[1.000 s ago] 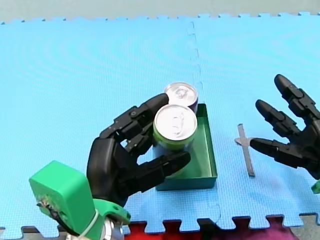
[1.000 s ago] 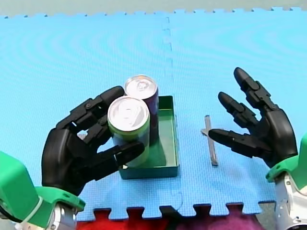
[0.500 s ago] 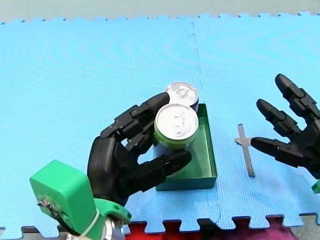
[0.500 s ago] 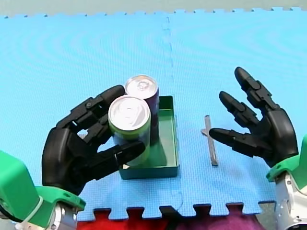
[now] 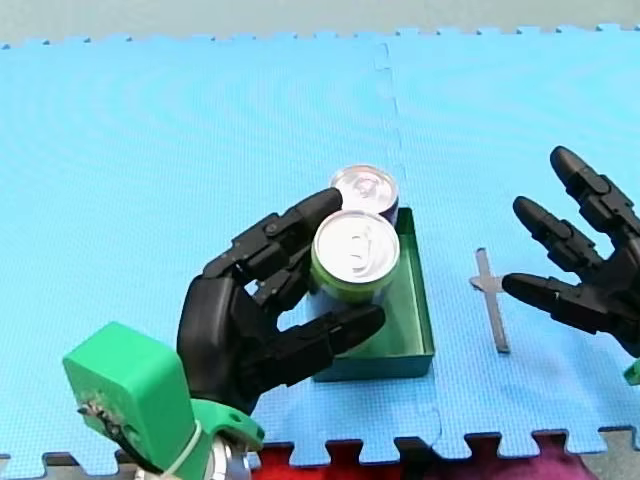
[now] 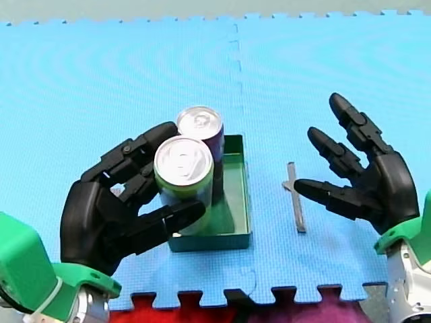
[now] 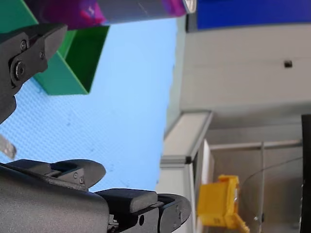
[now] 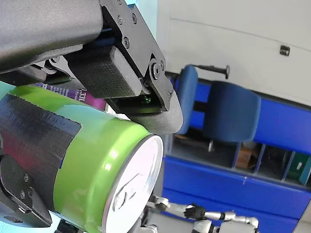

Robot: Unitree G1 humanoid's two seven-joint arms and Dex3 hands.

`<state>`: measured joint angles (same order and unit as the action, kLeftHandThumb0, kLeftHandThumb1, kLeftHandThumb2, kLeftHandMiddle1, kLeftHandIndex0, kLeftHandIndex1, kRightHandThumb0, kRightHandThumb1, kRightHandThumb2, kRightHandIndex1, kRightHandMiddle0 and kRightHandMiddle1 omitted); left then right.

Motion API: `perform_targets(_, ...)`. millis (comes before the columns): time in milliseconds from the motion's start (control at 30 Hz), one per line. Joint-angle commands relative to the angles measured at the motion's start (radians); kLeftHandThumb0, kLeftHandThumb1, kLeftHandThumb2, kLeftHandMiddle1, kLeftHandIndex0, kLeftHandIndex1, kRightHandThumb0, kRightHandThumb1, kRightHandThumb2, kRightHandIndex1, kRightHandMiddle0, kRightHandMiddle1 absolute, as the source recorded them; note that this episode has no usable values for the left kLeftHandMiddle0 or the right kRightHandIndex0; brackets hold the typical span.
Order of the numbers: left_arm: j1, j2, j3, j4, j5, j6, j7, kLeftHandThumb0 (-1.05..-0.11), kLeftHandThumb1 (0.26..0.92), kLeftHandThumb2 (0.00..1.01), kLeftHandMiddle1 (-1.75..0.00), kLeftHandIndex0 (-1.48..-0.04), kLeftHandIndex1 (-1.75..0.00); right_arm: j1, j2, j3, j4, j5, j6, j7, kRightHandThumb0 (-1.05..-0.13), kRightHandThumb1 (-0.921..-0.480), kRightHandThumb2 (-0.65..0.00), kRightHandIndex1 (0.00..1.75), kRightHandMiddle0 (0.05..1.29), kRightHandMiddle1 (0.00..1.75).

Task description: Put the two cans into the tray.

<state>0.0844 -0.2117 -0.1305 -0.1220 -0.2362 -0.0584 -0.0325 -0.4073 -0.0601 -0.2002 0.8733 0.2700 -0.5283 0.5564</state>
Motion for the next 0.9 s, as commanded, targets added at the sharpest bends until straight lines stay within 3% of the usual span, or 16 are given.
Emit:
perform_targets(0,0.001,-0.011,-0.001,-0.010,-0.002,0.004,0.002,-0.383,0.752,0.00,0.00,-1.29,0.00,-0.004,-0.006,-0.003,-0.004,0.004,-0.002,0.002,-0.568,-0.669,0.000,0.00,0.29,0.00)
perform_targets(567,0.007,-0.005,0.011,-0.012,-0.011,0.006,-0.006,-0.378,0.754,0.00,0.00,-1.28,0.00,0.000,-0.005,0.001,-0.014,-0.006,-0.005,-0.018,-0.576,-0.671,0.000,0.00,0.30,0.00)
perform_targets(867,0.006,-0.009,0.025,0.041,-0.016,-0.038,-0.034,-0.374,0.755,0.00,0.00,-1.28,0.00,0.004,-0.008,0.004,-0.026,-0.005,0.002,-0.019,-0.580,-0.670,0.000,0.00,0.30,0.00)
